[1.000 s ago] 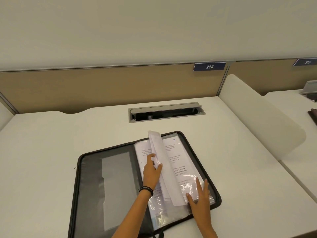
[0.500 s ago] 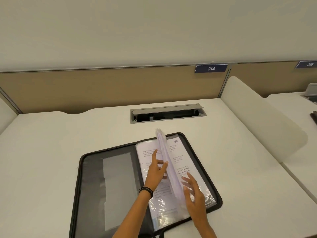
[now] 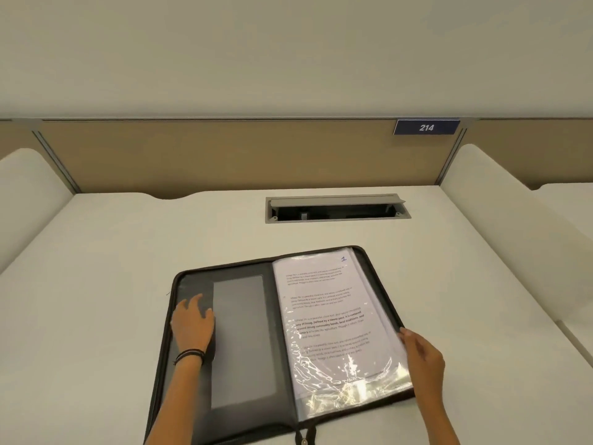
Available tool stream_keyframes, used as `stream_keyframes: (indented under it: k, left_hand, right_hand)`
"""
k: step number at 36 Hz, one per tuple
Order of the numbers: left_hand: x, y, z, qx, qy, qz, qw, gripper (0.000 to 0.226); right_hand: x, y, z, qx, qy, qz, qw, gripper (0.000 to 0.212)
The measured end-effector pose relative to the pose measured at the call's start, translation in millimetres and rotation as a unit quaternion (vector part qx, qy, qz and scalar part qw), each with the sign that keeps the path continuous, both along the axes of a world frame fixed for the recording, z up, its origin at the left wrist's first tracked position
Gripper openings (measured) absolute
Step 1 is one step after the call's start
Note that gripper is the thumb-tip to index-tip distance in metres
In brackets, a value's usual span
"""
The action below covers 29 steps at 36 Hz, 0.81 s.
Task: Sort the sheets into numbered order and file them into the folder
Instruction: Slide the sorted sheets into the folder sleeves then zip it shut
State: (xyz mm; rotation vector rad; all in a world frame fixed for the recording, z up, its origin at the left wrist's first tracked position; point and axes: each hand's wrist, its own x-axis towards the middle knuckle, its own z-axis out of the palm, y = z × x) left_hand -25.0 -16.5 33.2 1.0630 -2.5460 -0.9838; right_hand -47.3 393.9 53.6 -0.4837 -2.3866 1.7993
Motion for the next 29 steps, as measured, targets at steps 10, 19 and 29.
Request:
stream_keyframes:
  k: [10,19,29]
  left_hand:
    - [41,-34,-7,0.116,-0.029,0.082,0.989,0.056]
    - [55,-46,2,0.234,0.072,0.160,0.956,0.055]
    - [65,-62,25,0.290,0.111,0.108,0.944,0.065]
  right_hand:
    - [-8,12,-37,0.143,0.002,0.029,0.989,0.035]
    - [-9,15,-51,0.202,0.005,0.040,0.978,0.038]
    - [-17,23,-51,0.168,0.005,0.030,0.985,0.032]
